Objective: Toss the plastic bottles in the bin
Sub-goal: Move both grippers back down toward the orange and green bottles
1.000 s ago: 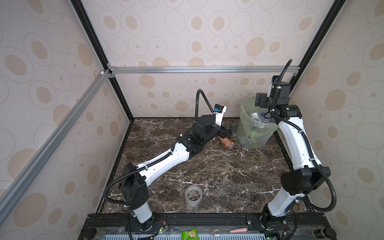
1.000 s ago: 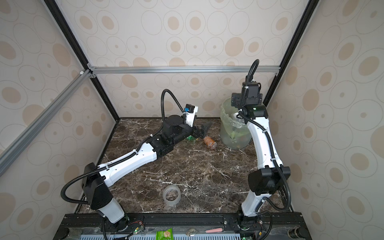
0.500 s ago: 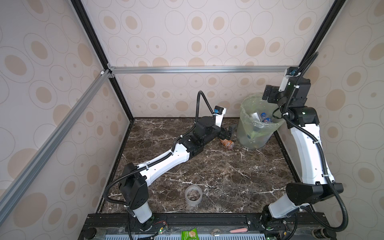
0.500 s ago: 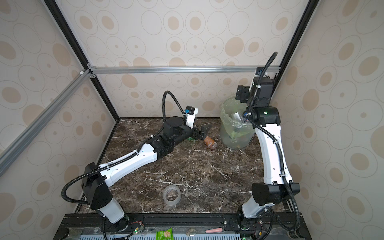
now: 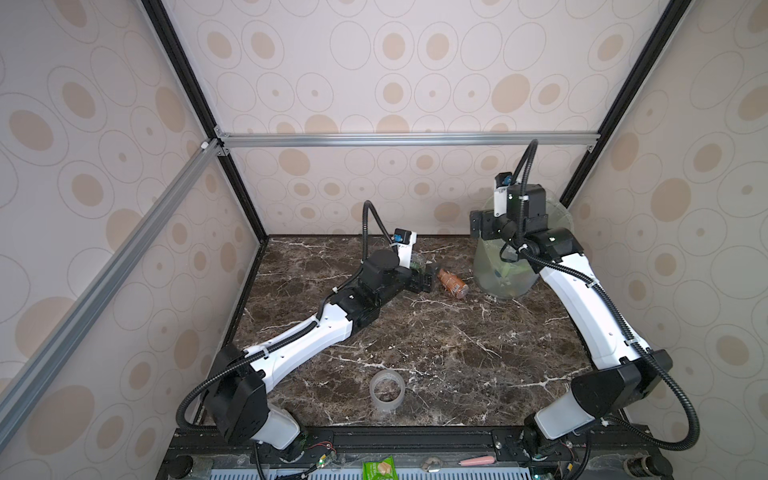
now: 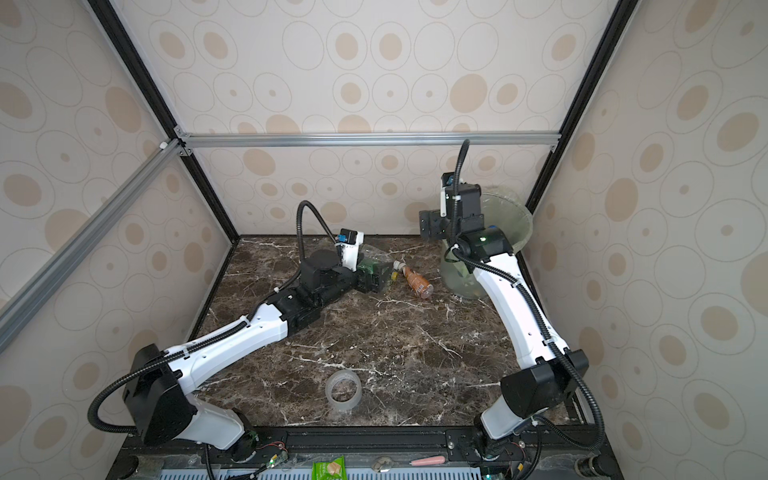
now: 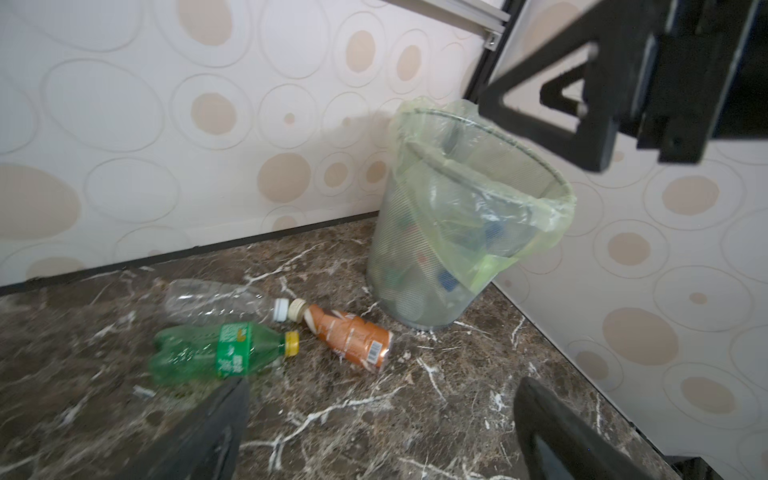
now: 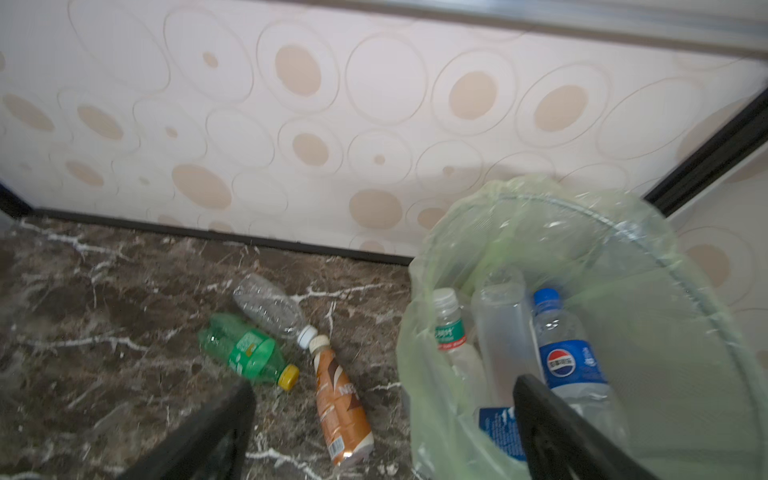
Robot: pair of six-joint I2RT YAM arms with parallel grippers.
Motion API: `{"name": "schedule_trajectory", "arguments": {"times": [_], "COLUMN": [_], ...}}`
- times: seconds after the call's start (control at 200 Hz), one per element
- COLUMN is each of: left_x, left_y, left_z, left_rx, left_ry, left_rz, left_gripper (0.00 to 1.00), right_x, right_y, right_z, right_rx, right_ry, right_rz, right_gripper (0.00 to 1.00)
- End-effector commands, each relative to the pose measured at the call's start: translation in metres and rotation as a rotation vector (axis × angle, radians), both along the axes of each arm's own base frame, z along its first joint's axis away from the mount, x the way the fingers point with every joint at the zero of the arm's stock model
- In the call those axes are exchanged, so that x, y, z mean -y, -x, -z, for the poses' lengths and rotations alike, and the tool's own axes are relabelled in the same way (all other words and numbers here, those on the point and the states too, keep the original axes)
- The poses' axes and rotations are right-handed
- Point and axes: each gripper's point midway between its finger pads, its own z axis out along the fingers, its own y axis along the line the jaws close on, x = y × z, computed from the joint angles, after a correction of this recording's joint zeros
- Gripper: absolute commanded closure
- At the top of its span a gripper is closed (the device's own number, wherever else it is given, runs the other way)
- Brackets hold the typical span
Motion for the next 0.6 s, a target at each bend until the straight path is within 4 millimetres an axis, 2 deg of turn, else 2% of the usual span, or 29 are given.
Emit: {"name": "schedule_trajectory", "arguments": {"times": [0.0,0.11,0.21,0.35,0.5,0.595], "left_x": [-0.028,-0.05,-0.06,-0.062,-0.062,-0.062], "left_y": [0.0,0.0,0.0,0.002,0.001,0.0], "left_z": [-0.011,0.005,0.02,0.032,0.038,0.04], "left_rx": [-0.005,-0.048,-0.089,-0.119,-0.134,-0.139], "left_ry": [0.102,0.131,0.134,0.135,0.13,0.132], "left_rz": [-0.055,-0.088,-0.098,-0.095,-0.1,-0.097], "left_gripper": [0.01,0.01,0.01,0.01,0.01,0.01], "right_x": [-0.022,-0.045,-0.06,-0.061,-0.065,-0.059], "right_y": [0.004,0.007,0.008,0.003,-0.002,-0.007], "right_z": [0.028,0.07,0.112,0.163,0.208,0.234], "right_rx": [-0.055,-0.149,-0.239,-0.362,-0.482,-0.557], "right_ry": [0.042,0.099,0.16,0.215,0.268,0.29], "right_rz": [-0.044,-0.085,-0.118,-0.108,-0.121,-0.104], "right_gripper": [0.0,0.0,0.0,0.0,0.0,0.0]}}
